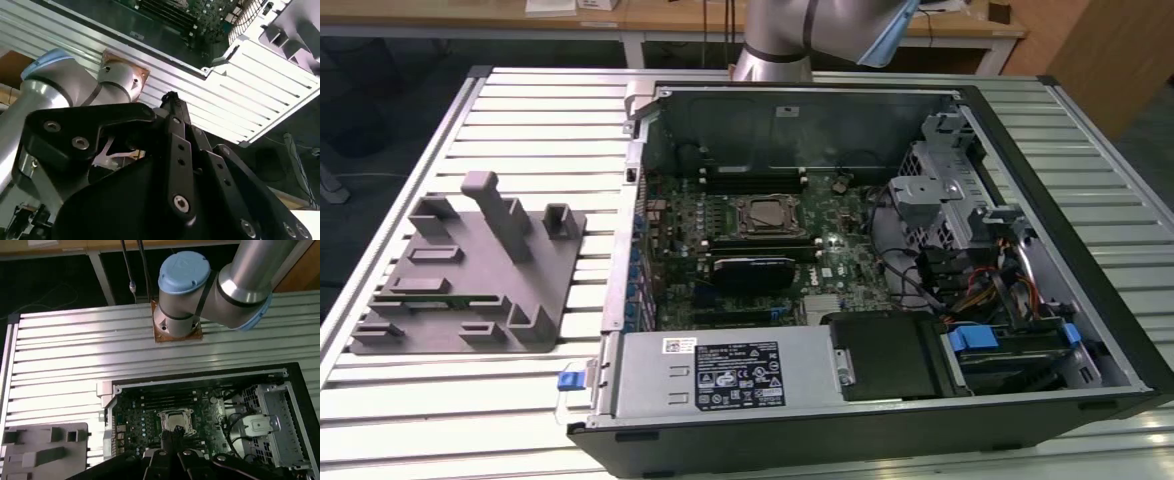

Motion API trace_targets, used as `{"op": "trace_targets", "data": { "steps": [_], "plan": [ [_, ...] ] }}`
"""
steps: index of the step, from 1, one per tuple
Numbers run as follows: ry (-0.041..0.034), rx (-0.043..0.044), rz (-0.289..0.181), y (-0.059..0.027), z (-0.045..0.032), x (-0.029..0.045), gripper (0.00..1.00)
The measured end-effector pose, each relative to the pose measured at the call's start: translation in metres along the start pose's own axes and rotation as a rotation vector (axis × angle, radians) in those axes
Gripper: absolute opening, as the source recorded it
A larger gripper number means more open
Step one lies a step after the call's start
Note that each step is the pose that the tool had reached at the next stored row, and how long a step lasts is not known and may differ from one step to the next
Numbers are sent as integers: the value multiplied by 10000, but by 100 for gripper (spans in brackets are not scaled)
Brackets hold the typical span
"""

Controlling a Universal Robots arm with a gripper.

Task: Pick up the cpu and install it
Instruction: 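Install the second cpu locking lever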

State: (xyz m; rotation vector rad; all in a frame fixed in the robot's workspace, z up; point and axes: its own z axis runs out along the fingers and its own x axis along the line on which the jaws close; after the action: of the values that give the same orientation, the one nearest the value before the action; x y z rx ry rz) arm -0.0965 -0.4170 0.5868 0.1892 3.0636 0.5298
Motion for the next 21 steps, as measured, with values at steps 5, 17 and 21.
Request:
{"op": "trace_targets", "data": {
  "steps": [5,17,21],
  "plan": [
    [-118,2,333,-30,84,0,11],
    [-165,-8,456,-48,129,-1,11],
    [-164,-11,457,-48,128,-1,11]
  ]
}}
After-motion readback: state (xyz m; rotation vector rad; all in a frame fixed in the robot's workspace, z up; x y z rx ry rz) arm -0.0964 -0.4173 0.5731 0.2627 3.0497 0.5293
